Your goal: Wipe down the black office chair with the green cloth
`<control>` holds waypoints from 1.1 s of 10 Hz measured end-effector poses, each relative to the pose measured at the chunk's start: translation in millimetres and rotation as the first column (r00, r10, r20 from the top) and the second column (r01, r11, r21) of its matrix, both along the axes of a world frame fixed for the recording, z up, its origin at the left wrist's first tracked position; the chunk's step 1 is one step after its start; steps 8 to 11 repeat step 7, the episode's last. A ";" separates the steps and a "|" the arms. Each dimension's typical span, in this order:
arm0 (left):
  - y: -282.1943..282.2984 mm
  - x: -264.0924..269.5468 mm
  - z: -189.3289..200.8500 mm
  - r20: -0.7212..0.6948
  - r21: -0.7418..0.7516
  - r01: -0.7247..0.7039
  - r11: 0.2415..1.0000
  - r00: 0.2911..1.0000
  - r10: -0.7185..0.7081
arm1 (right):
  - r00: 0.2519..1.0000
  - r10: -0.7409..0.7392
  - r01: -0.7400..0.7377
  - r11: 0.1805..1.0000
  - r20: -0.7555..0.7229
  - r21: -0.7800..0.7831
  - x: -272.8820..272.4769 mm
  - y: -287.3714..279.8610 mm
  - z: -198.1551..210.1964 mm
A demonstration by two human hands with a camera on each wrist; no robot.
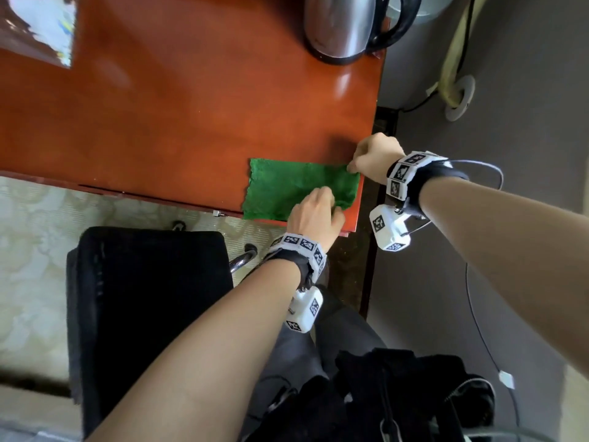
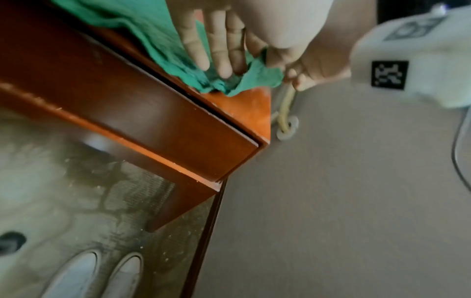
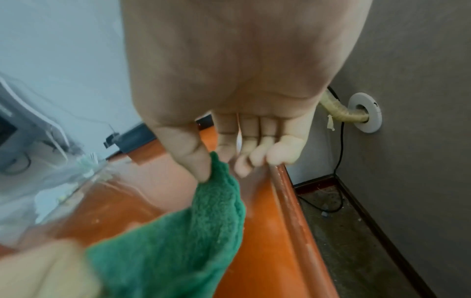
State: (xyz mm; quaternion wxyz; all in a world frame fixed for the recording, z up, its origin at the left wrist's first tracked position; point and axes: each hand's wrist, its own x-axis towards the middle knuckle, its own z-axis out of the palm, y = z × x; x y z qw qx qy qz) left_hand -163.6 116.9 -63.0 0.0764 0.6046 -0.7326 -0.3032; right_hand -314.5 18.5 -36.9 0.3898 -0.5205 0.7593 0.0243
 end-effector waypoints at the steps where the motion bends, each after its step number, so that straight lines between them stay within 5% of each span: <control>1: 7.0 21.8 7.2 -0.112 0.005 -0.345 0.939 0.933 0.343 | 0.952 -0.145 0.115 0.985 0.271 0.125 16.0 -11.0 15.5; 3: 18.1 73.4 6.1 -0.053 0.057 -0.644 0.763 0.761 0.646 | 0.883 -0.167 0.109 0.982 0.439 0.153 85.1 -22.6 28.6; 7: 13.3 106.2 -11.0 0.070 0.078 -0.813 0.577 0.582 0.810 | 0.875 -0.190 0.165 0.982 0.445 0.096 140.8 -15.6 4.7; 11: 13.3 106.2 -11.0 0.070 0.078 -0.813 0.577 0.582 0.810 | 0.875 -0.190 0.165 0.982 0.445 0.096 140.8 -15.6 4.7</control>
